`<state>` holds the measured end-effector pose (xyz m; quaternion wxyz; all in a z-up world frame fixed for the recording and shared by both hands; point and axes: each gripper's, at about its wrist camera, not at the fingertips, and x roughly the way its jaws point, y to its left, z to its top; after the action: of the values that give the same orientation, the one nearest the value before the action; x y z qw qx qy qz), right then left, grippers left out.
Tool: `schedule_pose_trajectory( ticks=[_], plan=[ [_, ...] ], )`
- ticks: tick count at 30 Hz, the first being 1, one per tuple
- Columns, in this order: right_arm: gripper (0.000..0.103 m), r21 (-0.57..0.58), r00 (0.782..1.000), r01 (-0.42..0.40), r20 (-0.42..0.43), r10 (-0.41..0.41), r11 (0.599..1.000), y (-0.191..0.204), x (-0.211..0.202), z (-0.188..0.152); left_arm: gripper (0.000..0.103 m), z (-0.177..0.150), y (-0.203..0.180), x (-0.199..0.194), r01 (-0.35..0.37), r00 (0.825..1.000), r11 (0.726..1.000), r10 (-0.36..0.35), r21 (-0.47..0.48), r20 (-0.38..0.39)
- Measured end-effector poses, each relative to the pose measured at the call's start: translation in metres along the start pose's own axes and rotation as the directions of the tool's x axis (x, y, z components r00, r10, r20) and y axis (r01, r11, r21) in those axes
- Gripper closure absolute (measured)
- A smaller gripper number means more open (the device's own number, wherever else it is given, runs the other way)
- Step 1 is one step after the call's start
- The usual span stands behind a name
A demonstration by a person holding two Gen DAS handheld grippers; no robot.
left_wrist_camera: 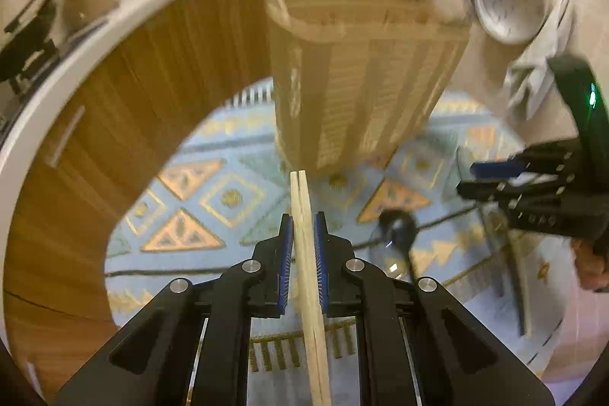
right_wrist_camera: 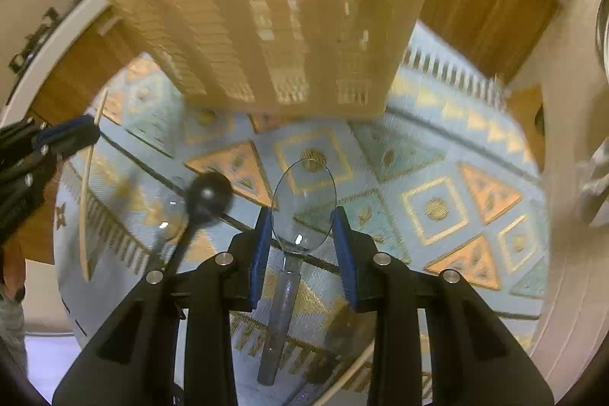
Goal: Organize utensils
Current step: 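Grasp a wooden chopstick with the left tool while the right tool grasps a clear spoon, then carry chopstick and clear spoon over the beige basket and open both tools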
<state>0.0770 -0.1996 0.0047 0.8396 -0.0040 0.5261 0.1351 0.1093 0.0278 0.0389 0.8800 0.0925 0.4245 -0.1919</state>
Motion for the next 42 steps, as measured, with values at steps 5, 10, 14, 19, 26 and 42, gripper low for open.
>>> schedule_pose_trajectory(
  ticks=[5,10,14,19,26,42],
  plan=[
    [0.074,-0.087,0.978,-0.025,0.203,0.043,0.996,0.013,-0.053,-0.004,0.094,0.017,-0.019,-0.044,0.025,0.970,1.000,-0.022,-0.012,0.241],
    [0.074,-0.120,0.918,-0.061,0.384,0.103,0.991,0.031,-0.103,0.004,0.096,0.033,-0.038,-0.088,0.056,0.896,0.998,-0.051,0.002,0.442],
    [0.074,-0.138,0.835,-0.010,0.544,0.084,0.990,0.043,-0.148,0.016,0.101,0.055,-0.051,-0.117,0.039,0.821,0.999,-0.032,0.000,0.570],
    [0.074,-0.087,0.747,0.028,0.663,0.037,0.996,0.042,-0.178,0.043,0.101,0.080,-0.057,-0.143,0.078,0.752,0.997,-0.052,-0.010,0.657],
    [0.074,0.042,0.620,0.092,0.779,-0.091,0.995,0.021,-0.189,0.081,0.101,0.098,-0.051,-0.140,0.089,0.708,0.996,-0.040,-0.032,0.705],
    [0.073,0.193,0.541,0.217,0.792,-0.283,0.957,-0.019,-0.095,0.098,0.101,0.092,-0.042,-0.048,0.017,0.749,0.998,0.029,-0.063,0.662]
  ],
)
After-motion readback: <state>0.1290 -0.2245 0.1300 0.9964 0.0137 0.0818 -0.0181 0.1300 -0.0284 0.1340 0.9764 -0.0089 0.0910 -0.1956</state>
